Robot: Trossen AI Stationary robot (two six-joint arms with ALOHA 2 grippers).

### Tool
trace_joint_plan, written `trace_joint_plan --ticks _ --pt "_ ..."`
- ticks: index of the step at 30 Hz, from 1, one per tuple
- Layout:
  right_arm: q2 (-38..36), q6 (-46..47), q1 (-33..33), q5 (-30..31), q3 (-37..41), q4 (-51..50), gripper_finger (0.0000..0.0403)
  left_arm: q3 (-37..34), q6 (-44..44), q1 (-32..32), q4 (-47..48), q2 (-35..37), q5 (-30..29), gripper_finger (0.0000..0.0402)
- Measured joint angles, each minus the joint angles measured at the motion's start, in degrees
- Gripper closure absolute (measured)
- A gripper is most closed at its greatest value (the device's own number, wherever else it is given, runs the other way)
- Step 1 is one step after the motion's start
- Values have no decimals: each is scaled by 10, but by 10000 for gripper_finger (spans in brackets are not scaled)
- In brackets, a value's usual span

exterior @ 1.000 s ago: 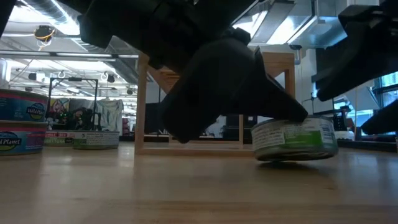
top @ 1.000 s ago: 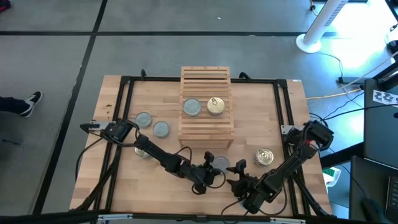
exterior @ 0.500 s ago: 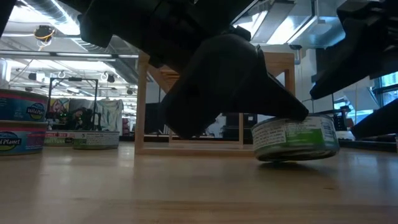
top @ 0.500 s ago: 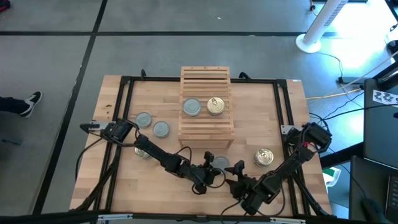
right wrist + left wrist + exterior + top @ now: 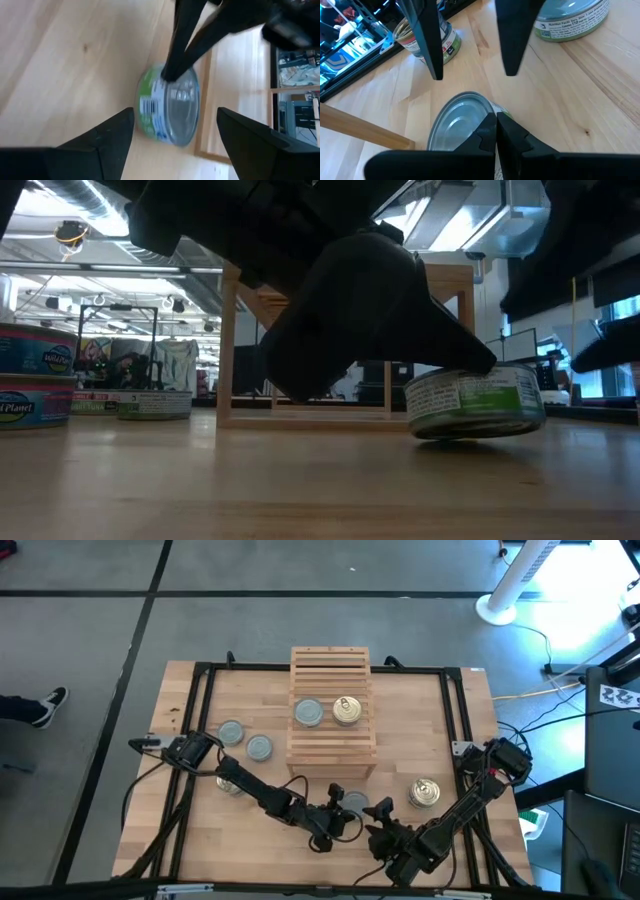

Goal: Stack canned seafood by type on shelf
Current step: Stack the green tuna can on top of the green tuna can on the shelf

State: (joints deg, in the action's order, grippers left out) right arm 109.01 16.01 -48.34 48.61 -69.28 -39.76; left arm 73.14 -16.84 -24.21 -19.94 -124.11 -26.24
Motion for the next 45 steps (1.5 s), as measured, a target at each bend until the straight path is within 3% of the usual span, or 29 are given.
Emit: trace_joint_plan --ticks 8,14,26,45 --pt "0 47 0 -31 -2 -105 118 0 0 0 0 0 0 400" --pt "-1 45 0 -39 21 -107 118 0 2 0 0 0 0 400" --pt "-1 -24 5 -16 67 -3 118 0 5 0 0 0 0 400" --pt "-2 -90 52 -51 81 105 118 0 6 0 -1 1 0 400"
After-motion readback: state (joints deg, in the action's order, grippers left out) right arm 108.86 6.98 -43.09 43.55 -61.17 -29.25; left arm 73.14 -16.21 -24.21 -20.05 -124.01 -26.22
